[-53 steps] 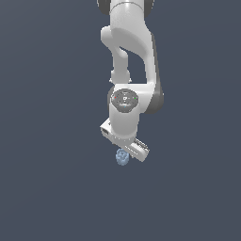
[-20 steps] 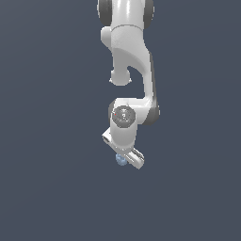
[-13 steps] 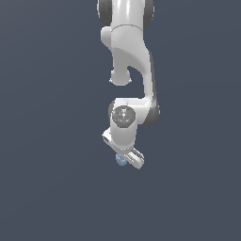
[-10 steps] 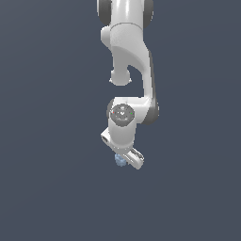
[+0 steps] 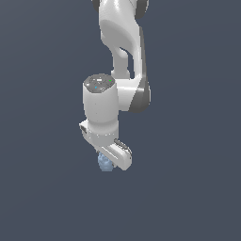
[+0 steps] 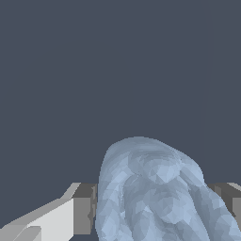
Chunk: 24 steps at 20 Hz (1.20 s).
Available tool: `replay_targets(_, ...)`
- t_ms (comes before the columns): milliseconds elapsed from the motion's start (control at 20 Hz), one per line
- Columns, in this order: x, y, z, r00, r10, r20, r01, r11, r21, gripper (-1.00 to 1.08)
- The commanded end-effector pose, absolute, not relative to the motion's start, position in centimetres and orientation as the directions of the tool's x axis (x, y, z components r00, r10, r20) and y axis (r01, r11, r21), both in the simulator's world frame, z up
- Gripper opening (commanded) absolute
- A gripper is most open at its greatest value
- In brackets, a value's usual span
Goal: Pick up the object and move it to a goal position.
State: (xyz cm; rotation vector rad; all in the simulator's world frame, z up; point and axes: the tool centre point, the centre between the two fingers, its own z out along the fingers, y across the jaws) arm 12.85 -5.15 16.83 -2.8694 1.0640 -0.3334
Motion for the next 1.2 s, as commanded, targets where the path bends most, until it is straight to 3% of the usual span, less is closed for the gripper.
replay_targets(0,14.2,-7.5,21.4,0.719,-0.65,0.248,-0.624,-0.76,-0.182,-1.0)
replay_targets(250,15.8,-12.4,31.8,0.659,-0.645,0.387,-0.579,-0.763,-0.287,-1.0)
replay_targets(600,15.2,-17.5,43.5,0.564,-0.639,0.523,-0.505,-0.768,-0.394,-1.0)
replay_targets(1150,13.4,-20.8,50.8,0.49,-0.638,0.595,-0.444,-0.769,-0.459,-1.0)
